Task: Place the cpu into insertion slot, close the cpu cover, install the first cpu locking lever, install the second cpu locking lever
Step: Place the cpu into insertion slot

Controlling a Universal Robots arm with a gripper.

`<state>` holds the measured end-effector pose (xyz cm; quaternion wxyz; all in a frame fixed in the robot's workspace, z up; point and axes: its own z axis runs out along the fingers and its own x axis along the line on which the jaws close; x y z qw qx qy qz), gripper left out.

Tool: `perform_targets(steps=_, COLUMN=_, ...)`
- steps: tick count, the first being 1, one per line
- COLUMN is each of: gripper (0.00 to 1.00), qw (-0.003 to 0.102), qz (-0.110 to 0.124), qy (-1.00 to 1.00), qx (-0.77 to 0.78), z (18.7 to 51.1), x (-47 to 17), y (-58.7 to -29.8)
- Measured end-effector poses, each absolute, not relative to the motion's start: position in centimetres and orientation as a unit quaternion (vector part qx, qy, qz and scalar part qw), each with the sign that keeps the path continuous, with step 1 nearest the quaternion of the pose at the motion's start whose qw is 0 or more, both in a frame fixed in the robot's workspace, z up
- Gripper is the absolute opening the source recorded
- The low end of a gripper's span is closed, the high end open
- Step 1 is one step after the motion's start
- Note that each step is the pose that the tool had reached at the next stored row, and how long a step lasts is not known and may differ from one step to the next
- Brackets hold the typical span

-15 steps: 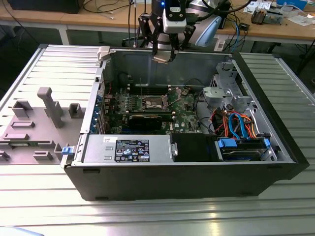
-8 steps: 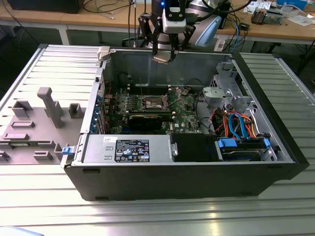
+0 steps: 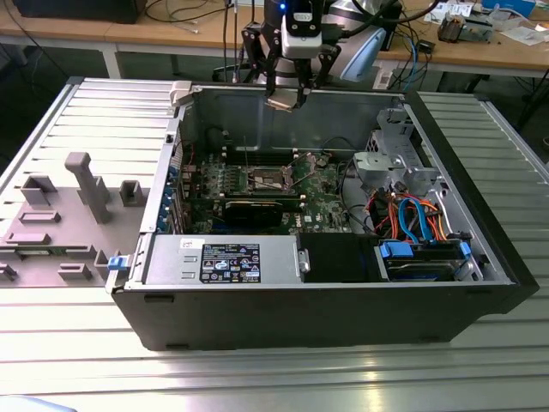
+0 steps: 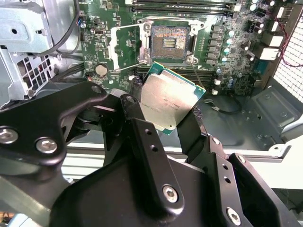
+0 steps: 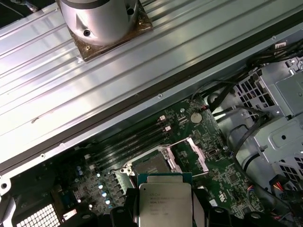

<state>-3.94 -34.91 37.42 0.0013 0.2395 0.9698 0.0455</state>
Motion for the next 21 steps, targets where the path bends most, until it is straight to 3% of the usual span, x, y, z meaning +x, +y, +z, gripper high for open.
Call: perform_targets(steps=21, gripper=0.55, qw=0.003, qz=0.045, qy=0.960, qx=0.275, z=37.39, x=-3.94, y=-34.91)
